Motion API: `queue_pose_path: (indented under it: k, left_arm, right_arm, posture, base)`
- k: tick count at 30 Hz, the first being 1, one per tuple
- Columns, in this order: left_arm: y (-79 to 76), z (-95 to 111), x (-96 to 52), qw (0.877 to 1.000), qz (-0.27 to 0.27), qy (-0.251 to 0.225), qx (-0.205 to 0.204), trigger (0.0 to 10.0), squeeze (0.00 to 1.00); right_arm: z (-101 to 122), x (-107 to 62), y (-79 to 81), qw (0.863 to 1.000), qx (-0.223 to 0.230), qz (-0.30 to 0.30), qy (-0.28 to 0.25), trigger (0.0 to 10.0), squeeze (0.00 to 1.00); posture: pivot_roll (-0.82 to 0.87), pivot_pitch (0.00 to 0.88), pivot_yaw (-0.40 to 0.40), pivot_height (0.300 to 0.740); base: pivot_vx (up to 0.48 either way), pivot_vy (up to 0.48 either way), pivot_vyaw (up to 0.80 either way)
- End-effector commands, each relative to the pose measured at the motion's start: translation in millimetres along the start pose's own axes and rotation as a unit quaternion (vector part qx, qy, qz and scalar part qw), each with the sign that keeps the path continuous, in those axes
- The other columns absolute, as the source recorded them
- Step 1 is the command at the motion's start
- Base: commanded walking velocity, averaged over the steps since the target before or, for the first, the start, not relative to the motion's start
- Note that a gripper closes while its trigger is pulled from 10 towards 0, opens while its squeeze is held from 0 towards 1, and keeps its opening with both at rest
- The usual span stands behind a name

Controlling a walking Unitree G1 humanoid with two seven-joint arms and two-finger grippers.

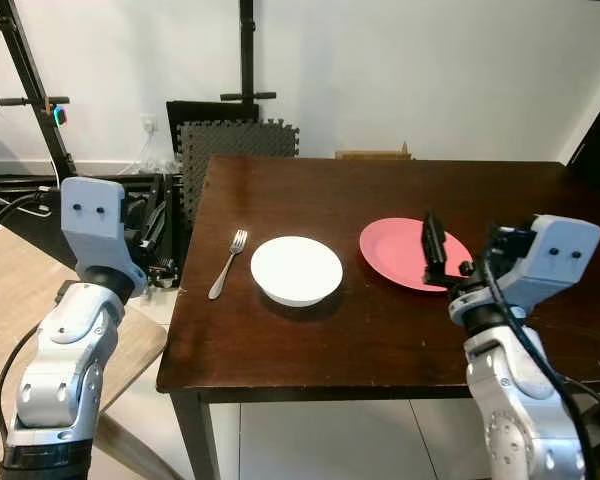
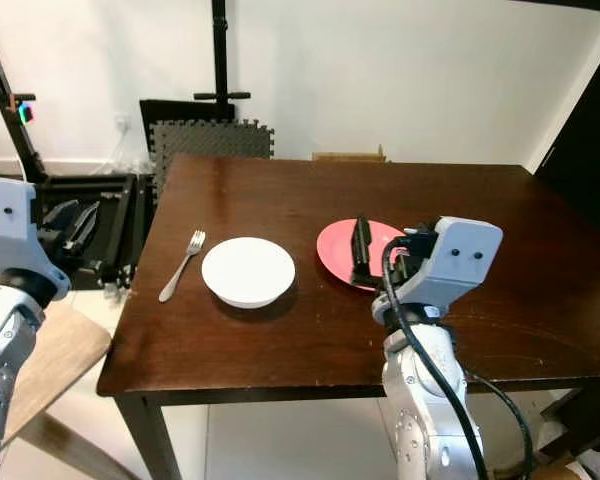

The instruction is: Setting the table

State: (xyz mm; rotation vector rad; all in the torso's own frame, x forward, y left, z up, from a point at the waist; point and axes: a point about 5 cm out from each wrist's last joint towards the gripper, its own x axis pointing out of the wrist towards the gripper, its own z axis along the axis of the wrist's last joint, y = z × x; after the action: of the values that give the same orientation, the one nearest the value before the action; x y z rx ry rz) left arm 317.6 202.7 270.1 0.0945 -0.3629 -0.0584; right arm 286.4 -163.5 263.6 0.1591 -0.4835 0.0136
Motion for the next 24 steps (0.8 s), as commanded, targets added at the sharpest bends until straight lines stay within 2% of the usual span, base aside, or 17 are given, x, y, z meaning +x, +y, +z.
queue_pose_path:
  k: [1, 13, 14, 24]
  left_arm:
    - [-0.9, -1.3, 0.4, 1.0, 0.001, 0.005, 0.005, 10.0, 0.0]
    - [-3.9, -1.8, 2.6, 1.0, 0.003, 0.011, 0.003, 10.0, 0.0]
    - [-3.9, -2.1, 2.4, 1.0, 0.003, 0.011, 0.003, 10.0, 0.0]
    - [-5.3, -4.9, 3.5, 1.0, 0.002, 0.015, -0.001, 10.0, 0.0]
  right_arm:
    - [-4.3, -0.6, -0.9, 1.0, -0.001, 0.001, 0.006, 10.0, 0.0]
    - [-9.0, 3.1, -0.8, 1.0, 0.012, 0.005, 0.014, 10.0, 0.01]
    - [-9.3, 3.7, -1.6, 1.0, 0.012, 0.003, 0.014, 10.0, 0.04]
    - [-10.4, 4.3, -5.7, 1.0, 0.003, -0.008, 0.017, 10.0, 0.04]
  posture:
    - [0.06, 0.036, 0.036, 0.74]
    - [0.06, 0.046, 0.03, 0.74]
    - [0.06, 0.046, 0.03, 0.74]
    - [0.05, 0.049, 0.033, 0.74]
  base:
    - [0.0, 0.0, 0.0]
    - [0.0, 0.0, 0.0]
    - [0.0, 0.0, 0.8]
    - [0.0, 0.0, 0.8]
